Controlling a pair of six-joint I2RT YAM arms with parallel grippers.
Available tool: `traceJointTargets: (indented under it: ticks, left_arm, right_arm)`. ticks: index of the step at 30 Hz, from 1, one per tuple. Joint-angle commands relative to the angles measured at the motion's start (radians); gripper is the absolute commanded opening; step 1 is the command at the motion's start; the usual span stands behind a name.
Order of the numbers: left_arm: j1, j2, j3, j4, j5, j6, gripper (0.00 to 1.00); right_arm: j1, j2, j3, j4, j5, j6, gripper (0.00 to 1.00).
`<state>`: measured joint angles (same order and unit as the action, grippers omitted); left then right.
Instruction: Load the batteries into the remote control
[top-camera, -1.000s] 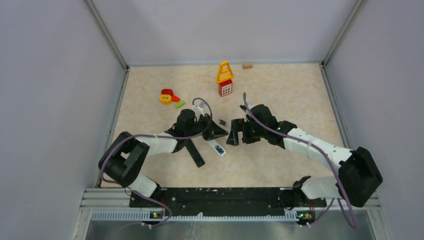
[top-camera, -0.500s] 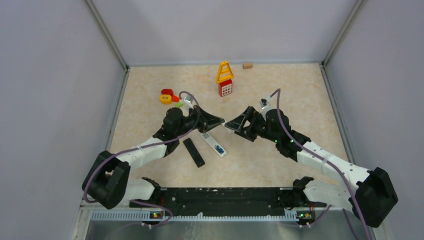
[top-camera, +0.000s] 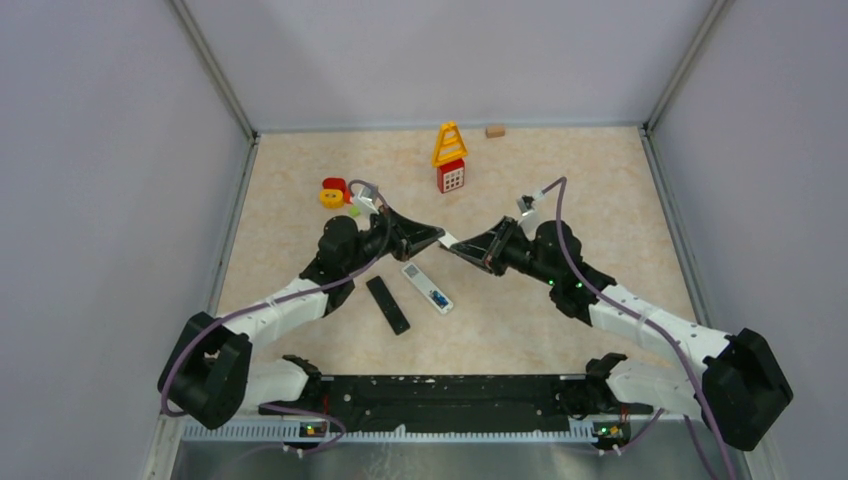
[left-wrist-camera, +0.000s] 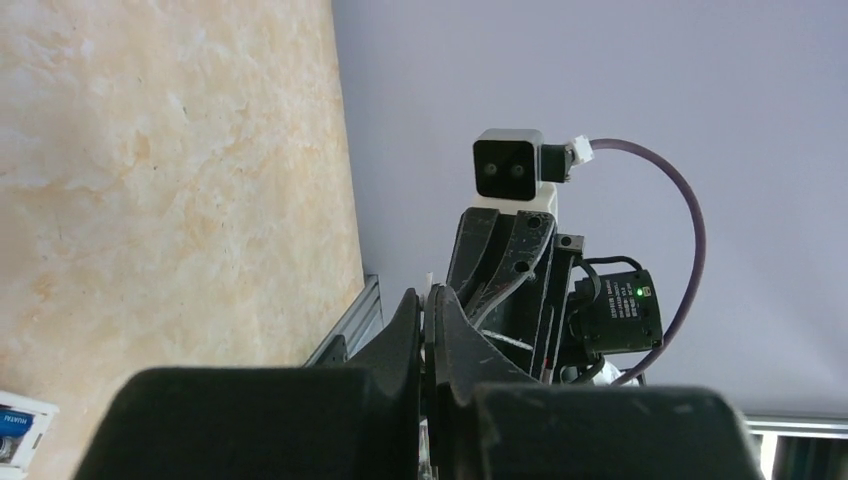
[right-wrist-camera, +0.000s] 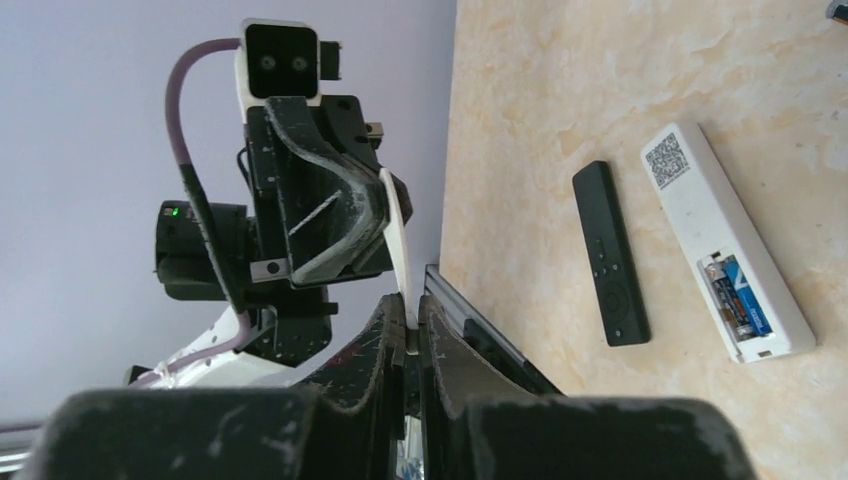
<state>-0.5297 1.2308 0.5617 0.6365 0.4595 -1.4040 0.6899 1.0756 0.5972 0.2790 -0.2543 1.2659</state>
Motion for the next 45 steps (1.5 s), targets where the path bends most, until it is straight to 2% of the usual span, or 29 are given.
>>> traceJointTargets:
  ticks: [1,2,3,4,7,9,10,13,16,21,32,45]
  left_arm:
    - [-0.002,-0.022,-0.014,0.052,0.009,0.001,0.00]
    - [-0.002,-0.024,-0.017,0.050,0.011,0.007,0.00]
    - [-0.002,-0.027,-0.019,0.044,0.011,0.012,0.05]
    - [-0.003,-0.034,-0.024,0.035,0.007,0.025,0.16]
    - [-0.002,-0.077,-0.026,-0.110,-0.034,0.124,0.60]
    - [-0.001,-0.119,-0.013,-0.287,-0.099,0.232,0.76]
    - [-0.001,-0.143,-0.007,-0.376,-0.134,0.285,0.81]
    - [-0.001,-0.194,-0.001,-0.580,-0.256,0.391,0.87]
    - [-0.001,-0.208,-0.017,-0.683,-0.304,0.437,0.94]
    - [0.000,-0.164,-0.070,-0.655,-0.292,0.450,0.92]
    - [-0.001,-0.045,-0.088,-0.552,-0.261,0.476,0.56]
    - [0.002,0.021,-0.098,-0.519,-0.252,0.505,0.49]
  right_arm:
    - [-0.006,0.001,-0.019,0.105,-0.030,0.030,0.00]
    - [-0.006,0.002,-0.022,0.106,-0.029,0.029,0.00]
    - [-0.006,0.004,-0.025,0.107,-0.029,0.029,0.00]
    - [-0.006,0.007,-0.028,0.108,-0.030,0.028,0.00]
    - [-0.006,0.013,-0.038,0.096,-0.033,0.027,0.00]
    - [-0.006,0.025,-0.046,0.056,-0.040,0.028,0.00]
    - [-0.004,0.032,-0.057,0.041,-0.046,0.030,0.00]
    - [0.018,0.063,-0.110,0.033,-0.054,0.056,0.00]
    - [0.073,0.092,-0.153,0.060,-0.016,0.078,0.00]
    - [0.145,0.158,-0.191,0.163,0.066,0.098,0.00]
    - [0.170,0.316,-0.171,0.324,0.136,0.142,0.00]
    - [0.186,0.396,-0.187,0.410,0.131,0.199,0.00]
